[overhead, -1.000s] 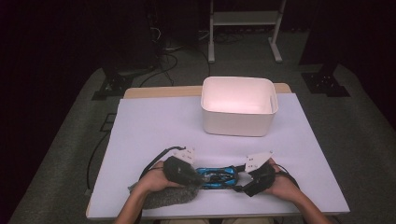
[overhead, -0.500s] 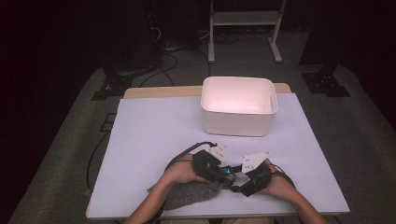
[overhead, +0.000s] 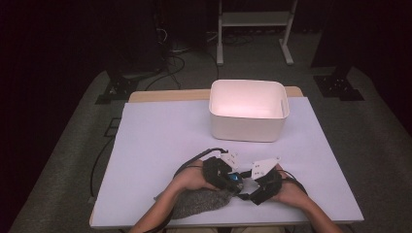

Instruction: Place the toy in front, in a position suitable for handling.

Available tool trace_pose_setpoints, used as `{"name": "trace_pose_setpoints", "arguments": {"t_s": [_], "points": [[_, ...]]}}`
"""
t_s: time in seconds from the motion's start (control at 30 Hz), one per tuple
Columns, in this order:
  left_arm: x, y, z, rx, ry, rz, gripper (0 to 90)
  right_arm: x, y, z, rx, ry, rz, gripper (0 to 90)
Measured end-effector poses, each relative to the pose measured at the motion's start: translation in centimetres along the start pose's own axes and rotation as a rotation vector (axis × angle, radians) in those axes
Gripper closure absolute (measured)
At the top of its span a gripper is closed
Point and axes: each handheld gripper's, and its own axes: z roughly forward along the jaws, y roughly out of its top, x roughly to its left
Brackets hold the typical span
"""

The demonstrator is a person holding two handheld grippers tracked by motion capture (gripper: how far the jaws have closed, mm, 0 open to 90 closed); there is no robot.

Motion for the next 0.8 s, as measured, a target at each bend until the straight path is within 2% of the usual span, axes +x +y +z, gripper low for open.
{"name": "trace_pose_setpoints", "arguments": {"t_s": [0.13,0.17,0.27,0.37,0.53,0.7,0.8], "points": [[0.0,0.0,0.1,-0.001,-0.006,-0.005,81.8,0.0,0.5,0.4,-0.011,0.002,-0.018,20.7],[0.1,0.0,0.1,-0.001,-0.006,-0.005,81.8,-0.1,0.6,0.5,-0.011,0.002,-0.034,20.6],[0.1,0.0,0.1,-0.001,-0.009,-0.005,81.8,-0.1,0.7,1.0,-0.006,0.004,-0.031,20.7],[0.1,0.1,0.1,-0.002,-0.011,-0.007,81.7,0.0,0.7,1.6,-0.003,-0.003,-0.054,21.4],[0.3,0.6,0.5,-0.007,-0.004,0.009,81.8,-0.1,0.7,1.6,-0.009,0.003,-0.05,22.5],[0.7,0.7,0.2,-0.008,0.009,0.005,82.3,0.0,0.7,1.6,-0.006,0.009,-0.038,22.8],[0.9,0.6,-0.3,-0.037,0.021,-0.013,82.3,-0.1,0.7,1.6,-0.005,0.011,-0.034,22.8]]}}
